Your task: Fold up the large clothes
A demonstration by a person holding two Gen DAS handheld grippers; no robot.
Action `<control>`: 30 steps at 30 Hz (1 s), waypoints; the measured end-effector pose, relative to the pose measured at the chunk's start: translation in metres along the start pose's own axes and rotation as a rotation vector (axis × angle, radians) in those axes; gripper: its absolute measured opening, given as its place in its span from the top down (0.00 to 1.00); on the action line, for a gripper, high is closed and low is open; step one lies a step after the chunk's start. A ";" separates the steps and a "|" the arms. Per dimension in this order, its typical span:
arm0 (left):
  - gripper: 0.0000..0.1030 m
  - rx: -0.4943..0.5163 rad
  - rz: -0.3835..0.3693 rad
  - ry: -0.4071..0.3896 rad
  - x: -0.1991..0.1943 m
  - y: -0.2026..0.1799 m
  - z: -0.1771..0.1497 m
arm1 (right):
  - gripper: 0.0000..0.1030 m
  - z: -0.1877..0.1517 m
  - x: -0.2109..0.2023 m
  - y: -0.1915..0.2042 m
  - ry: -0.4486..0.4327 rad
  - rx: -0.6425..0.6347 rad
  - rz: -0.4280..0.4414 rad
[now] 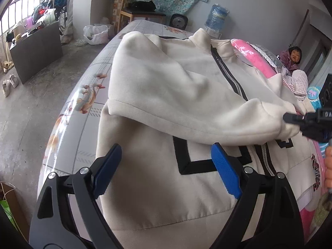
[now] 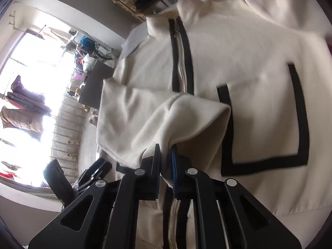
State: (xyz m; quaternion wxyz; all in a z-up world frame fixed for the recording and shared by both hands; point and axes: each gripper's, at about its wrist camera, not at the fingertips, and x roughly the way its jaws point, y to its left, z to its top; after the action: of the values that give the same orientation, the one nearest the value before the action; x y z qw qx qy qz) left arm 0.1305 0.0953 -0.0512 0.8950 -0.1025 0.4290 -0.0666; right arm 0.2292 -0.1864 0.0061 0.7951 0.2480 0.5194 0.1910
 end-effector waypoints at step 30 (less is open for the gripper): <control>0.92 -0.160 0.259 0.046 0.032 0.036 0.049 | 0.92 0.146 0.030 -0.087 -0.018 -0.047 -0.185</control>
State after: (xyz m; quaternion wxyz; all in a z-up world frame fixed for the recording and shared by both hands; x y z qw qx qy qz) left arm 0.1901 0.1295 -0.0540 0.8750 -0.1158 0.4629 0.0815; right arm 0.3792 -0.2684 -0.0182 0.8196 0.1820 0.5282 0.1267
